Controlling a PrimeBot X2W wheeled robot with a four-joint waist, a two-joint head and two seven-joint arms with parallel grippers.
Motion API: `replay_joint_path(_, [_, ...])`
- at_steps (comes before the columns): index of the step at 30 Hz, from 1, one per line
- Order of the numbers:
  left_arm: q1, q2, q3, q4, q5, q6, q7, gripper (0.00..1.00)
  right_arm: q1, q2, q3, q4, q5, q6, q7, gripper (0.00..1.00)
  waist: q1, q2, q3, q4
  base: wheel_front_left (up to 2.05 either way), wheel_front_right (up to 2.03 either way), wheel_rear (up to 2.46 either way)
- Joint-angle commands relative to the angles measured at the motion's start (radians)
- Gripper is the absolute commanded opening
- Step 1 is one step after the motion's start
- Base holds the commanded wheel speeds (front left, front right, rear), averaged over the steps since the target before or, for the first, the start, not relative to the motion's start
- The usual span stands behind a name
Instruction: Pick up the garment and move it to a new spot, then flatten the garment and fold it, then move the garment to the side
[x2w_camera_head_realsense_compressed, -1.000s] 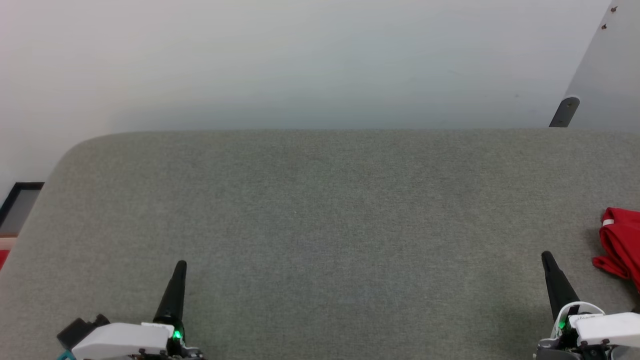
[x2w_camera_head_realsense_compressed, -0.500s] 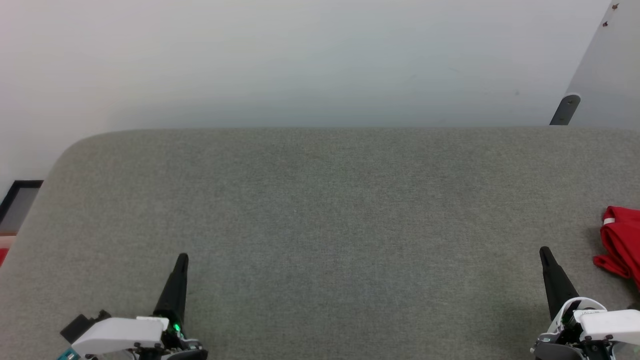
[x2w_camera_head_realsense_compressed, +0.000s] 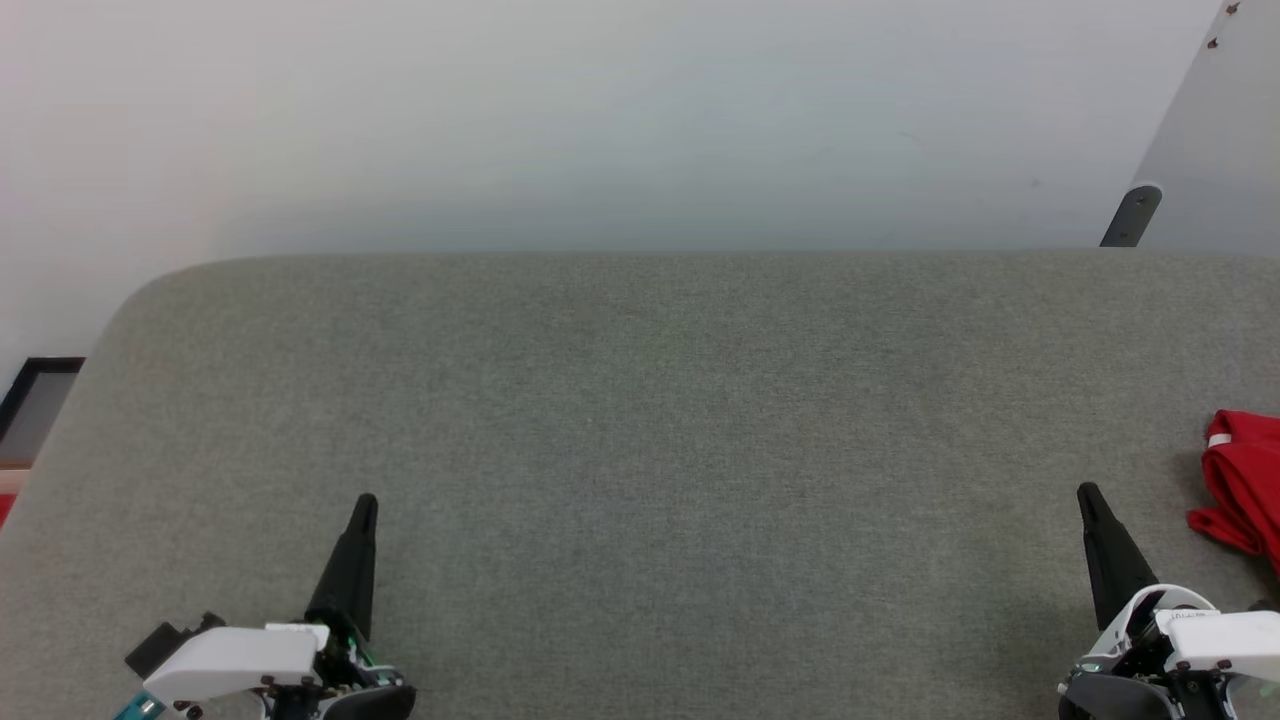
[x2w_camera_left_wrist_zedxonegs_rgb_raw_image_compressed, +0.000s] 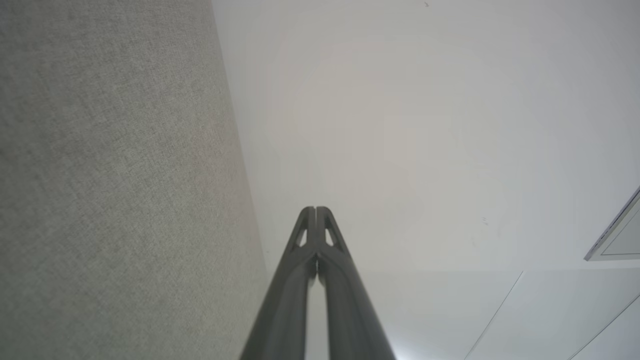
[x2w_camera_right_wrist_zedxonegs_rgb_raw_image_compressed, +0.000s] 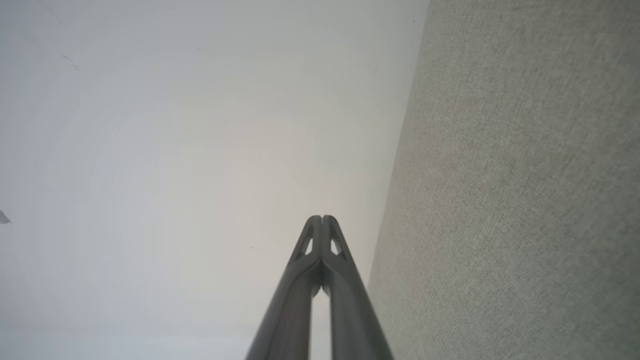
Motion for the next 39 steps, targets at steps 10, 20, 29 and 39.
replay_joint_path(10, [-0.010,-0.001,0.002,0.001,-0.003,-0.006,0.003,0.00,-0.006,0.003,-0.003,0.000,0.001,0.000,0.003,0.00,0.0000,0.0000,0.000,0.000,0.00,0.00,0.00])
replay_joint_path(20, [-0.010,-0.001,0.002,0.001,-0.003,-0.005,0.003,0.00,-0.006,0.004,-0.003,0.000,0.000,0.000,0.004,0.00,0.0000,0.0000,0.000,0.000,0.00,0.00,0.00])
replay_joint_path(29, [-0.010,-0.001,0.002,0.001,-0.003,-0.005,0.003,0.00,-0.006,0.004,-0.004,0.000,-0.001,0.000,0.004,0.00,0.0000,0.0000,0.000,0.000,0.00,0.00,0.00])
replay_joint_path(39, [-0.010,-0.001,0.002,0.001,-0.003,-0.005,0.003,0.00,-0.006,0.005,-0.004,0.000,-0.002,0.000,0.004,0.00,0.0000,0.0000,0.000,0.000,0.00,0.00,0.00])
